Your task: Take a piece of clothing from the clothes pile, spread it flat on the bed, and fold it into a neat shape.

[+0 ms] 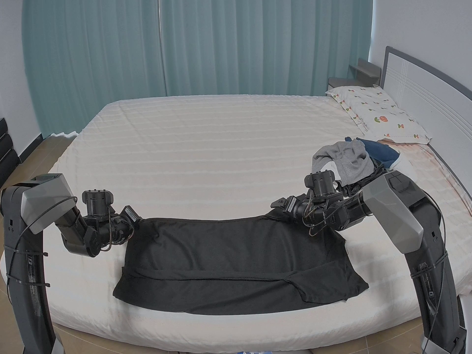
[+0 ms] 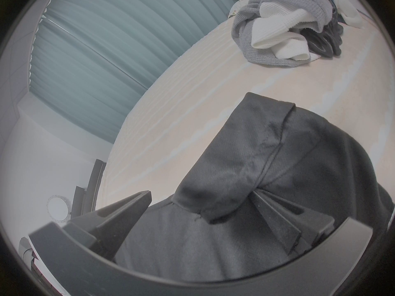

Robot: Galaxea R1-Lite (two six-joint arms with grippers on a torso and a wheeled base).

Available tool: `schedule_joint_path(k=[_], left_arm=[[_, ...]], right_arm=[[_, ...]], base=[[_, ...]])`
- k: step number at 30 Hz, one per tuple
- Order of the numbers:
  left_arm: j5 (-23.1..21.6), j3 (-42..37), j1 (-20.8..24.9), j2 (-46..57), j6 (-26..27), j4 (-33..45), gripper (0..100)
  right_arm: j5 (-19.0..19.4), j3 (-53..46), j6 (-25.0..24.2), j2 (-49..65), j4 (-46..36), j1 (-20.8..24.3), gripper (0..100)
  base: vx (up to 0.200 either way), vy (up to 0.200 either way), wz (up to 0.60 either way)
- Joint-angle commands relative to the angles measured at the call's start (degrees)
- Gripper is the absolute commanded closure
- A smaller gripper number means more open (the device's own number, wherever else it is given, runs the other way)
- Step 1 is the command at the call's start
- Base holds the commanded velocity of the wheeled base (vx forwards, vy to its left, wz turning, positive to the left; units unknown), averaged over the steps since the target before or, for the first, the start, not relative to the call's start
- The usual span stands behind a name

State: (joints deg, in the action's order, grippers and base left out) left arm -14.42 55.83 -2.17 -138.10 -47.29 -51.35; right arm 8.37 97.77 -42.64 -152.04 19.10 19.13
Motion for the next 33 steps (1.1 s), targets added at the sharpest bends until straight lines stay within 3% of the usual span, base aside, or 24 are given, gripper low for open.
schedule_joint_path(k=[1,4,8,13,16,22,26,33], left_arm=[[0.0,0.0,0.1,0.1,-0.3,-0.1,100],[0.0,0.0,0.1,0.1,-0.4,0.0,100],[0.0,0.1,0.0,0.1,-0.6,-0.1,100],[0.0,0.1,0.1,0.6,-1.8,0.0,100],[0.1,0.1,0.1,0.7,-2.1,0.0,100],[0.1,0.1,0.0,0.7,-2.1,0.1,100],[0.0,0.0,0.1,0.7,-2.1,0.2,100],[0.0,0.0,0.0,0.8,-2.1,0.2,100]], right_arm=[[-0.4,5.7,-0.2,-4.1,0.8,0.2,0],[-1.3,10.3,-1.0,-6.4,0.7,0.2,0],[-1.4,16.8,-7.0,-9.4,2.0,0.4,0],[-1.6,16.8,-8.1,-9.9,17.1,0.2,0],[-1.7,16.8,-7.5,-9.9,19.8,-0.1,0],[-2.5,16.8,5.4,-11.8,21.8,-1.5,0],[-3.0,16.8,7.5,-13.8,18.6,-0.8,0],[-7.1,16.8,9.3,-14.3,13.1,-0.8,0]], base=[[0.000,0.000,0.00],[0.000,0.000,0.00],[0.000,0.000,0.00],[0.000,0.000,0.00],[0.000,0.000,0.00],[0.000,0.000,0.00],[0.000,0.000,0.00],[0.000,0.000,0.00]])
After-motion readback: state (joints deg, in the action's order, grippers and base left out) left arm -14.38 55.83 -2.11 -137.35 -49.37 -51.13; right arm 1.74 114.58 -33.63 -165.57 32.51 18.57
